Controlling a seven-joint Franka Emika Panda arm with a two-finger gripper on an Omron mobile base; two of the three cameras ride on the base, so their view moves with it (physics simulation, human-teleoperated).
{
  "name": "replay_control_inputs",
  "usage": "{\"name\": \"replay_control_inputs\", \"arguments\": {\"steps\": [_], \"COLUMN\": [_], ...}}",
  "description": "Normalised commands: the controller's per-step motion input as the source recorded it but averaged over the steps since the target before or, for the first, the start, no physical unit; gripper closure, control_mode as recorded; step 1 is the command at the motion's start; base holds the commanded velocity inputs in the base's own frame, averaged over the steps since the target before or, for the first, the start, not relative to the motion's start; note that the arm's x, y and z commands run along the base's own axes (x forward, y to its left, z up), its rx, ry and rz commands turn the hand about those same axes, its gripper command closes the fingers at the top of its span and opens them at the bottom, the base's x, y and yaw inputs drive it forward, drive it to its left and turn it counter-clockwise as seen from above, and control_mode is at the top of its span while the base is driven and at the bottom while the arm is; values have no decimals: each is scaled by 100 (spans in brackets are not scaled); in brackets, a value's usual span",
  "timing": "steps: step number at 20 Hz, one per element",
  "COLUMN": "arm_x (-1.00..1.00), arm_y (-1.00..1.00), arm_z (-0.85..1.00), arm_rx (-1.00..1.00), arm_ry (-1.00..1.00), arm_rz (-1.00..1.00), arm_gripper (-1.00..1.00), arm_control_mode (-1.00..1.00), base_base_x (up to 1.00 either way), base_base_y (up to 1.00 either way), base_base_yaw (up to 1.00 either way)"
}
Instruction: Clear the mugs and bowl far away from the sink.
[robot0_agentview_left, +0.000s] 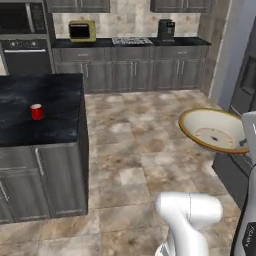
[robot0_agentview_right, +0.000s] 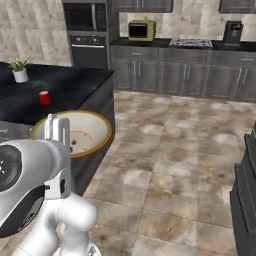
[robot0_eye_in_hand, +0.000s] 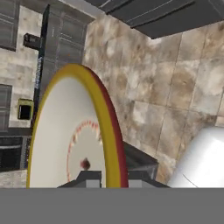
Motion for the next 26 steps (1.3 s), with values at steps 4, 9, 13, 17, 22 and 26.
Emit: {"name": "replay_control_inputs", "arguments": {"steps": [4,9,13,17,22,26], "arm_x": [0,0,0,0,0,0], "arm_y": [0,0,0,0,0,0], "arm_z": [0,0,0,0,0,0], "arm_rx": [0,0,0,0,0,0], "arm_ry": [0,0,0,0,0,0], "arm_rz": [0,0,0,0,0,0], "arm_gripper": [100,100,100,100,100,100], "arm_control_mode": [100,100,100,100,100,100], "base_base_x": [91,100,100,100,97,100], "base_base_y": [0,-26,-65,-69,-79,-50], "base_base_yaw": [71,42,32,19,0,0]}}
